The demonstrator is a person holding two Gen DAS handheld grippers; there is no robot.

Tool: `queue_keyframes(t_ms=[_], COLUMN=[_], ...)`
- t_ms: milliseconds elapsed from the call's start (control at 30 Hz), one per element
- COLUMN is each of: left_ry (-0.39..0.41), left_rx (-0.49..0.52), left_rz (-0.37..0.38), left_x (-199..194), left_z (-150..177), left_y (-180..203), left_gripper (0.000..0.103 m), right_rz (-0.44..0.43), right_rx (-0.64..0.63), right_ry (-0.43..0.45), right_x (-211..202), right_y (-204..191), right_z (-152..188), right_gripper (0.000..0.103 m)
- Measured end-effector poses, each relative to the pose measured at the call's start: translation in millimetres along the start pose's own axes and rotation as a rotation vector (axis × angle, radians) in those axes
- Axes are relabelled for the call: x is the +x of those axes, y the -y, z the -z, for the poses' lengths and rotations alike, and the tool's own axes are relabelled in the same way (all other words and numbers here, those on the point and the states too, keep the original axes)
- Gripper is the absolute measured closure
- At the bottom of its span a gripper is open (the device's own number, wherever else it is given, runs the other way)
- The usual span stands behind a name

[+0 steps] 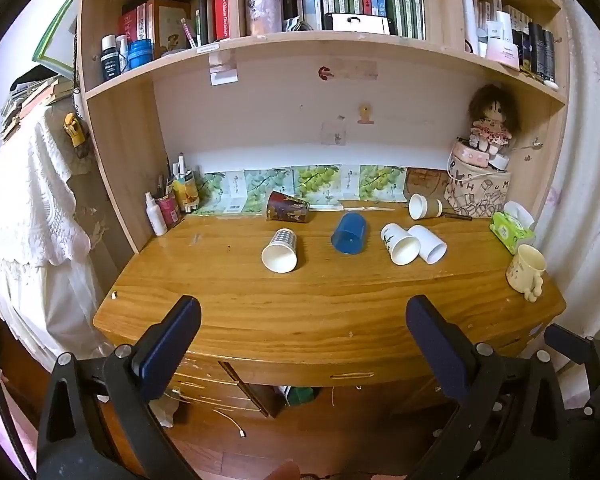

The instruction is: Flip cup upright

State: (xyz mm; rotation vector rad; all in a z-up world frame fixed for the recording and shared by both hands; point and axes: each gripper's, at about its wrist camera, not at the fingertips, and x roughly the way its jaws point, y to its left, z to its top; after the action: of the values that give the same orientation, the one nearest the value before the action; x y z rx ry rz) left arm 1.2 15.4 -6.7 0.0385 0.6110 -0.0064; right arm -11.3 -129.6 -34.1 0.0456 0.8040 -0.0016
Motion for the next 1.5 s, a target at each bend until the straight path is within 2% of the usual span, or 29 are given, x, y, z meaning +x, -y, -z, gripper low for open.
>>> queue_keyframes(t_ms=[200,667,1000,1167,1500], left_ry=[0.002,0.008,-0.035,-0.068,-0.148], left_rx=[-0.001,0.007,0.006,-0.008,-0.107], left_rz=[0.009,0.106,0.151,0.162,0.170], left_x=[0,14,30,38,57], left_z=[0,-3,-4,-4,-2], left_y=[-2,-47,-68,-77,-90], left_gripper=[0.001,0.001,0.001,0.001,0.001], right_rz=[0.010,0.078,0.115,0.109,0.112], right_rx=[0.003,0.059,0.075,0.091,0.068], right_ry=[-0.004,0.014,-0.009,-0.024,-0.080], right_x=[0,-4,2,5,16], right_y=[-6,-33,-59,-60,-59], right_z=[2,3,5,4,1], right_gripper=[0.000,0.000,0.000,0.000,0.000])
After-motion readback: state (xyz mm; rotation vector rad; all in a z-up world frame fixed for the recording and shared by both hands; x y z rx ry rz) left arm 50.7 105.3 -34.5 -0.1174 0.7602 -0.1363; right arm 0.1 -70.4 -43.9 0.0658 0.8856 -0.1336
